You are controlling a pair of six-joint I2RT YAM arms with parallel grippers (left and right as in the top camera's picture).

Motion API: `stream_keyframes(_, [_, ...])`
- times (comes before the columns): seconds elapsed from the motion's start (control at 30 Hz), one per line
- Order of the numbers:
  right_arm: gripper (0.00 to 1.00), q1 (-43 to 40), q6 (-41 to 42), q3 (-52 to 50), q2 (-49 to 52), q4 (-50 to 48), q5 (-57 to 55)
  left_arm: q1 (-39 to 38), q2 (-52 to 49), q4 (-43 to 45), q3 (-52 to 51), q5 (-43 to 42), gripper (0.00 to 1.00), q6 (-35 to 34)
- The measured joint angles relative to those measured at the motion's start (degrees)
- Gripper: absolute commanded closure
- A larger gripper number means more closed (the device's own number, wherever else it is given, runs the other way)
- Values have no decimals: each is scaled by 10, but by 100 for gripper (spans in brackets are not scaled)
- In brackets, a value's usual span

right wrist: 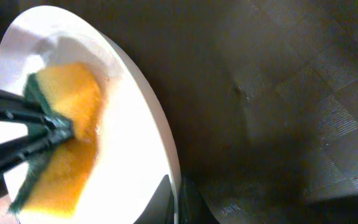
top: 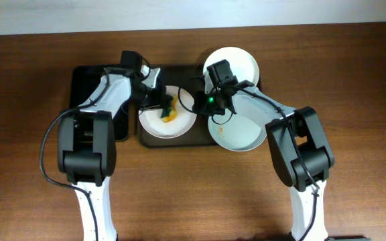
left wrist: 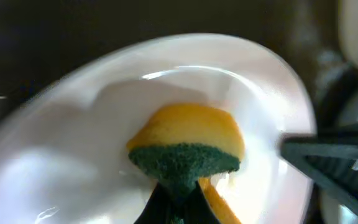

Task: Clean dirty plates on tray and stack at the side
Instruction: 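Scrub the pink plate surface with the sponge in the left gripper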

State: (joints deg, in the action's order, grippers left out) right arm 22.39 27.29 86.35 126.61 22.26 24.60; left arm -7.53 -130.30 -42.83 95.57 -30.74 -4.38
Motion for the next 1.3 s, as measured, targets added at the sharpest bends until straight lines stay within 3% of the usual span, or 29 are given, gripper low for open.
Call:
stream_keyframes(0.17, [96, 0, 0, 0, 0, 0, 2, 2, 0, -96, 62, 150, 99, 0])
stream_keyframes(0.37, [96, 0, -1, 0, 0, 0, 4, 0, 0, -173, 74, 210, 99, 0])
stream_keyframes(0.53, [96, 1, -2, 0, 0, 0, 4, -15, 0, -201, 74, 152, 99, 38])
stream_keyframes(0.8, [96, 0, 2, 0, 0, 2, 4, -83, -8, -167, 74, 49, 99, 87])
stream_keyframes(1.03, [96, -6, 7, 0, 0, 0, -3, -78, -31, -88, 74, 33, 99, 47])
stream_keyframes(1.3, [96, -5, 10, 0, 0, 0, -3, -44, -32, -11, 75, 79, 99, 4])
